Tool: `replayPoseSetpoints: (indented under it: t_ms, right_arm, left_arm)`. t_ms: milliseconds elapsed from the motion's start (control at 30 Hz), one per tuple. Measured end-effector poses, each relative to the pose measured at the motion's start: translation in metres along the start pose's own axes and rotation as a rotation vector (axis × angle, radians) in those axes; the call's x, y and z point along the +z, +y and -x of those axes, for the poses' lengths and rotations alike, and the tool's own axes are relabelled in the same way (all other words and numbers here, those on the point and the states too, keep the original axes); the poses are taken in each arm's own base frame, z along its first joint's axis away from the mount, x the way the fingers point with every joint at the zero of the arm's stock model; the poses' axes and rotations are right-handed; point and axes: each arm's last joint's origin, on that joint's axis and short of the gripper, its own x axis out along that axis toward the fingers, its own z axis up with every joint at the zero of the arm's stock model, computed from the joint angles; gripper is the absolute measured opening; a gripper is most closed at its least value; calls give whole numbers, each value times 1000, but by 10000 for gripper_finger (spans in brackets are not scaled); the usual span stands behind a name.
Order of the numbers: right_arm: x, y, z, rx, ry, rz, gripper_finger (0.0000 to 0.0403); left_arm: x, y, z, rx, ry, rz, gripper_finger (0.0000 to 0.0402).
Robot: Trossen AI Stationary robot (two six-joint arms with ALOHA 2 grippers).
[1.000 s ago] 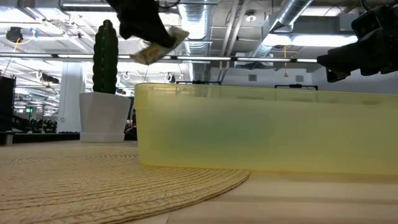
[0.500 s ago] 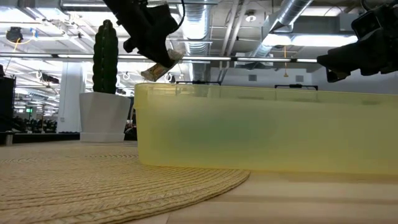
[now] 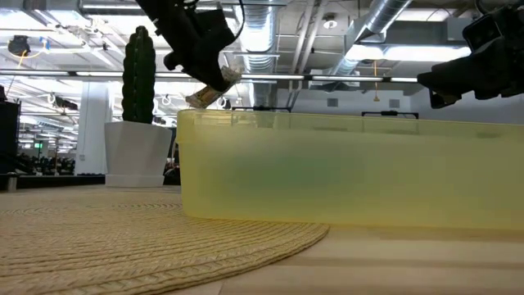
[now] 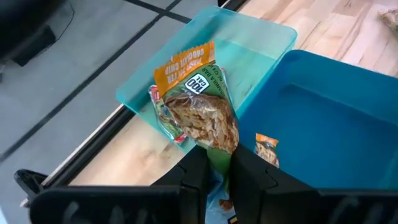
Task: Pick and place Granola Bars by type
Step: Put the yellow granola bar into the blue bin
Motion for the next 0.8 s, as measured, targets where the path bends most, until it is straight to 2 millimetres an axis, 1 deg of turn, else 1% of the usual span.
replayPoseSetpoints:
  t_ms: [133,233,467,633,800]
  right_arm:
    - [0,0,0,0,0,0,124]
    - [0,0,0,0,0,0,124]
    - [0,0,0,0,0,0,124]
    - [0,0,0,0,0,0,124]
    - [0,0,0,0,0,0,124]
  left_arm:
    - [-5,-5,-14,8,37,-61,43]
    - [-9,-9,-30,2,72,-88,43]
    - [-24,-23,-65,-82,161,-122,43]
    - [-34,-31,-79,-111,204,-144,43]
    - [-42,-36,-90,-109,234,-176,43]
